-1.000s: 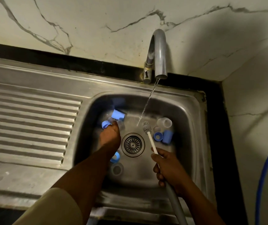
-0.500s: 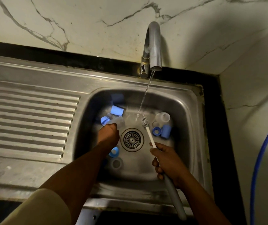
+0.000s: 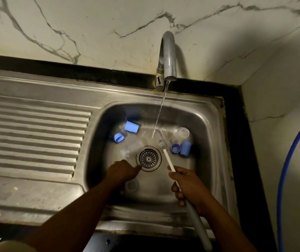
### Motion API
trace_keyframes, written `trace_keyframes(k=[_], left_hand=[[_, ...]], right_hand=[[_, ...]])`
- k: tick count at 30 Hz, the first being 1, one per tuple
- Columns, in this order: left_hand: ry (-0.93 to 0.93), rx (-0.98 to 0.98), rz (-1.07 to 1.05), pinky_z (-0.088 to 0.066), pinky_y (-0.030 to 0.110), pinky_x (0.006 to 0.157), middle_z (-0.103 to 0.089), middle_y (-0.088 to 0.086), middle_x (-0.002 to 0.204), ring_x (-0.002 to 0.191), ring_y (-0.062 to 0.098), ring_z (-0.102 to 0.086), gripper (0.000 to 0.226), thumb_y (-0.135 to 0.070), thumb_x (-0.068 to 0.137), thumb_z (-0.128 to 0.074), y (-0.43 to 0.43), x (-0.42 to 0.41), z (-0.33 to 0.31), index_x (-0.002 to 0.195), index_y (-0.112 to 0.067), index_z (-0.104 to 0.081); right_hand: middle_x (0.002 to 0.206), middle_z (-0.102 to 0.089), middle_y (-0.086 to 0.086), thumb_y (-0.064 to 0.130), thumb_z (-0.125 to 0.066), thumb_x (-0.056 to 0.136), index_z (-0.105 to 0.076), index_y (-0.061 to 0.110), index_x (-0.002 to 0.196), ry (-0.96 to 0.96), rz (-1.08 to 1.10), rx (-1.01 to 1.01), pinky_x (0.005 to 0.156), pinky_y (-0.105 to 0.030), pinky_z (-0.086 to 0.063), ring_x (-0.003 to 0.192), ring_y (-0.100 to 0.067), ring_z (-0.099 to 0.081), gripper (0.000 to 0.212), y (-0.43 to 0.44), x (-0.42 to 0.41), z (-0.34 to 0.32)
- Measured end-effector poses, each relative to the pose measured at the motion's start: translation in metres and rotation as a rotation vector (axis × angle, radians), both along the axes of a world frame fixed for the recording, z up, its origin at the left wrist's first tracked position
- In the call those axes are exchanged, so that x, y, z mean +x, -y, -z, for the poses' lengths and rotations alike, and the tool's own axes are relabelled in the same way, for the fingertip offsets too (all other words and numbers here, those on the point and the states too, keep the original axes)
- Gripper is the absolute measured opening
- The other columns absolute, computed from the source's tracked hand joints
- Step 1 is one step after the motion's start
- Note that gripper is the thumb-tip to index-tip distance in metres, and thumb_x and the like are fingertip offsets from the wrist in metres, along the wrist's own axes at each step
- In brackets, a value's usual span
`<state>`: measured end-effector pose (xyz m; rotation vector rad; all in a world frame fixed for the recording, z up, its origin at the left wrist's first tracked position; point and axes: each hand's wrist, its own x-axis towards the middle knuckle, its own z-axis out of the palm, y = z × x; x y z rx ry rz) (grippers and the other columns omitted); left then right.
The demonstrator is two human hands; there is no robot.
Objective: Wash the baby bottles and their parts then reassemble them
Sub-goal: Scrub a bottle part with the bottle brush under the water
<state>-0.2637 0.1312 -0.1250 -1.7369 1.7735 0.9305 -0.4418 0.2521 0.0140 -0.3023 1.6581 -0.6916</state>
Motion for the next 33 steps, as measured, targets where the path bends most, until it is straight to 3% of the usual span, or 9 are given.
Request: trace_keyframes(k=[4, 8, 11, 15, 18, 22, 27, 31, 33], left_hand=[[-0.035, 0.166, -0.098, -0.056, 0.026, 0.062, -0.067, 0.004, 0.102, 0.076, 0.015, -0.061, 0.053, -0.055, 0.068, -0.087, -0.011, -0.011, -0.012, 0.089, -0.016, -0.058], [-0.149, 0.322, -0.345, -0.055, 0.028, 0.046, -0.058, 0.009, 0.112, 0.08, 0.022, -0.062, 0.052, -0.025, 0.071, -0.09, -0.017, -0.019, -0.02, 0.109, -0.01, -0.058], [-0.325, 0.461, -0.56, -0.062, 0.039, 0.056, -0.062, 0.02, 0.117, 0.095, 0.039, -0.068, 0.052, -0.02, 0.077, -0.084, -0.011, -0.025, -0.027, 0.12, -0.003, -0.06], [-0.406, 0.564, -0.707, -0.062, 0.043, 0.077, -0.052, 0.02, 0.109, 0.101, 0.038, -0.063, 0.052, -0.023, 0.085, -0.077, 0.004, -0.037, -0.037, 0.126, -0.013, -0.048], [-0.426, 0.51, -0.753, -0.063, 0.044, 0.077, -0.053, 0.02, 0.11, 0.099, 0.038, -0.063, 0.06, -0.026, 0.086, -0.077, 0.009, -0.044, -0.031, 0.136, -0.011, -0.048], [-0.311, 0.265, -0.55, -0.064, 0.042, 0.066, -0.043, 0.017, 0.129, 0.09, 0.028, -0.055, 0.068, -0.033, 0.079, -0.083, 0.008, -0.046, -0.018, 0.135, -0.01, -0.052], [-0.345, 0.051, -0.151, -0.053, 0.024, 0.052, -0.007, 0.004, 0.167, 0.133, 0.029, -0.046, 0.073, -0.04, 0.079, -0.081, 0.02, -0.045, -0.018, 0.143, -0.02, -0.051], [-0.352, 0.044, -0.006, -0.054, 0.029, 0.087, -0.041, 0.003, 0.154, 0.118, 0.021, -0.057, 0.07, -0.039, 0.078, -0.083, 0.031, -0.049, -0.02, 0.138, -0.017, -0.054], [-0.352, 0.105, -0.065, -0.058, 0.029, 0.077, -0.059, 0.001, 0.122, 0.091, 0.014, -0.06, 0.069, -0.037, 0.076, -0.085, 0.031, -0.05, -0.02, 0.133, -0.015, -0.052]], right_hand=[[0.063, -0.049, -0.005, 0.02, -0.049, 0.103, -0.059, 0.036, 0.108, 0.012, -0.014, -0.007, 0.039, -0.023, -0.036, 0.042, -0.009, -0.039, 0.019, -0.004, 0.003, -0.001], [0.061, -0.049, -0.004, 0.021, -0.05, 0.103, -0.057, 0.033, 0.118, 0.003, 0.024, -0.006, 0.04, -0.023, -0.036, 0.041, -0.009, -0.039, 0.021, -0.011, -0.004, 0.0], [0.063, -0.049, -0.006, 0.02, -0.049, 0.103, -0.058, 0.028, 0.12, -0.01, 0.058, 0.025, 0.039, -0.022, -0.035, 0.041, -0.01, -0.039, 0.021, -0.017, -0.01, 0.003], [0.066, -0.053, -0.006, 0.022, -0.05, 0.103, -0.056, 0.026, 0.128, -0.015, 0.065, 0.063, 0.039, -0.022, -0.037, 0.04, -0.009, -0.042, 0.026, -0.018, -0.015, 0.008], [0.067, -0.053, -0.006, 0.022, -0.049, 0.103, -0.054, 0.027, 0.131, -0.009, 0.053, 0.056, 0.039, -0.023, -0.038, 0.042, -0.009, -0.042, 0.029, -0.017, -0.015, 0.009], [0.067, -0.052, -0.006, 0.022, -0.049, 0.104, -0.054, 0.028, 0.131, -0.022, 0.053, 0.053, 0.04, -0.023, -0.038, 0.042, -0.009, -0.042, 0.029, -0.016, -0.016, 0.012], [0.063, -0.05, -0.006, 0.021, -0.05, 0.103, -0.056, 0.028, 0.129, -0.021, 0.085, 0.074, 0.038, -0.022, -0.036, 0.041, -0.01, -0.039, 0.027, -0.018, -0.02, 0.018], [0.062, -0.051, -0.005, 0.022, -0.049, 0.104, -0.055, 0.028, 0.13, -0.032, 0.076, 0.074, 0.039, -0.022, -0.036, 0.04, -0.01, -0.04, 0.027, -0.018, -0.022, 0.021], [0.063, -0.051, -0.006, 0.022, -0.05, 0.104, -0.055, 0.029, 0.131, -0.036, 0.076, 0.082, 0.04, -0.023, -0.037, 0.041, -0.009, -0.041, 0.028, -0.016, -0.022, 0.022]])
